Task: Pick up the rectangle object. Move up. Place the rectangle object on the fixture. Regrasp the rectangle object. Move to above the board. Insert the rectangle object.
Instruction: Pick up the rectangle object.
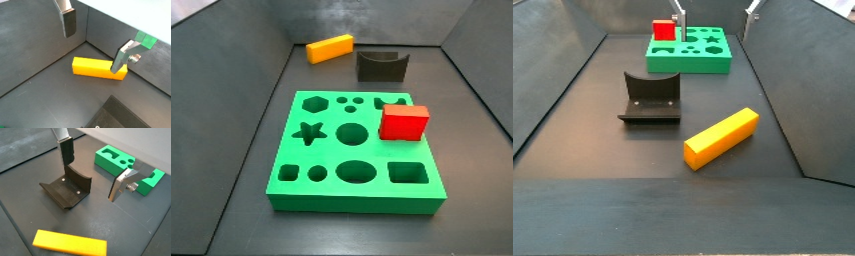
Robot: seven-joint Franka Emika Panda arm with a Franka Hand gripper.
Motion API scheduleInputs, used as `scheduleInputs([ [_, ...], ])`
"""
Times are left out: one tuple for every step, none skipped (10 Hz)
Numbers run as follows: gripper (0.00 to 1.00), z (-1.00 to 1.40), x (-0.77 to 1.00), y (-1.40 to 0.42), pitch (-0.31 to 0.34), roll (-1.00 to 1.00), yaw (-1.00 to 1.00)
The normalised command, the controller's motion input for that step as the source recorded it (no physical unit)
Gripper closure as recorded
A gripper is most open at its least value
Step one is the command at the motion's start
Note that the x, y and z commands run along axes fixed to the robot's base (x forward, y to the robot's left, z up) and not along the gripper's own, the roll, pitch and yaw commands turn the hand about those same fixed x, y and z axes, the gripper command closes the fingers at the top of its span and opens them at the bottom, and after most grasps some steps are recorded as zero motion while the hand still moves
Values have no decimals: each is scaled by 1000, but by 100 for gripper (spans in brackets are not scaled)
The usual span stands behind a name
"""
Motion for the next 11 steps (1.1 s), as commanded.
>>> scheduleInputs([
  [0,0,0,0,11,-34,0],
  [0,0,0,54,0,-36,0],
  [0,-154,0,0,-27,-30,0],
  [0,-600,-274,171,-99,101,-397],
  [0,-763,-426,243,-117,83,-691],
  [0,-846,-497,237,-103,7,-737],
  [0,-874,-540,234,-104,16,-683],
  [0,-809,-446,217,-83,59,-603],
  [0,-217,-191,143,0,80,-263],
  [0,-137,0,0,0,0,11],
  [0,-714,277,-86,0,51,-377],
])
